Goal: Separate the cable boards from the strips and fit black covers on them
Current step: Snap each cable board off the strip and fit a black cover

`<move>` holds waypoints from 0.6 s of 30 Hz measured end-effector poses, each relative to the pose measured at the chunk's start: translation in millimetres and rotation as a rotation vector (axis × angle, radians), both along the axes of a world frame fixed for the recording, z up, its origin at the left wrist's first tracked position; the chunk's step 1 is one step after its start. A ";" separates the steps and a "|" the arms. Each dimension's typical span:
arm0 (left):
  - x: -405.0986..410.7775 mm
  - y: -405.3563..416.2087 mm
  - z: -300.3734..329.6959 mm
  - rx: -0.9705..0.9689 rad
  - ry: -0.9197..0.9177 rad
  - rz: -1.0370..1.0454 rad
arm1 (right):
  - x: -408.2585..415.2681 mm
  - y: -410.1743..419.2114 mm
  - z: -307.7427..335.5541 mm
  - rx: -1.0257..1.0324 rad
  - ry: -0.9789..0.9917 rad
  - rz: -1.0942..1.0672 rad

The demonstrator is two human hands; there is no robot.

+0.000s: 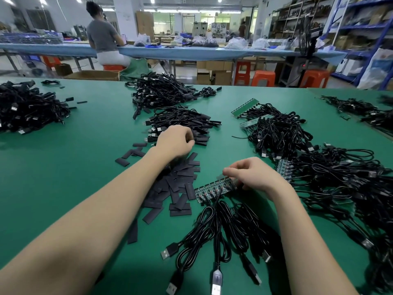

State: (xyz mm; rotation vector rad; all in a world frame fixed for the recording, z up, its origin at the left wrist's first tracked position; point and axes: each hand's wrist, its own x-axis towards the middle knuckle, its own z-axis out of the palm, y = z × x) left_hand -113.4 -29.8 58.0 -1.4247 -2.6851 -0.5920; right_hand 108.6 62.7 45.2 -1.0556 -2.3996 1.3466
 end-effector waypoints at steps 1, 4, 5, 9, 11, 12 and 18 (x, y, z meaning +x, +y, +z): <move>6.9 0.7 2.7 0.018 -0.052 -0.007 | 2.6 1.4 1.3 -0.034 -0.025 0.001; 34.2 2.6 4.4 0.079 -0.252 -0.037 | 6.6 2.4 1.4 -0.158 -0.044 -0.018; 44.3 3.2 2.6 0.097 -0.307 -0.042 | 6.4 2.1 0.7 -0.214 -0.018 -0.028; 84.0 5.0 -13.7 0.136 -0.507 -0.008 | 7.3 2.6 2.7 -0.446 0.144 -0.057; 97.6 5.1 -21.5 0.204 -0.501 0.059 | 7.4 2.1 5.2 -0.513 0.205 -0.057; 102.5 4.9 -24.9 0.252 -0.494 0.084 | 7.1 1.1 6.4 -0.530 0.228 -0.057; 118.6 0.9 -23.8 0.509 -0.378 0.113 | 6.2 -1.9 11.9 -0.608 0.312 -0.028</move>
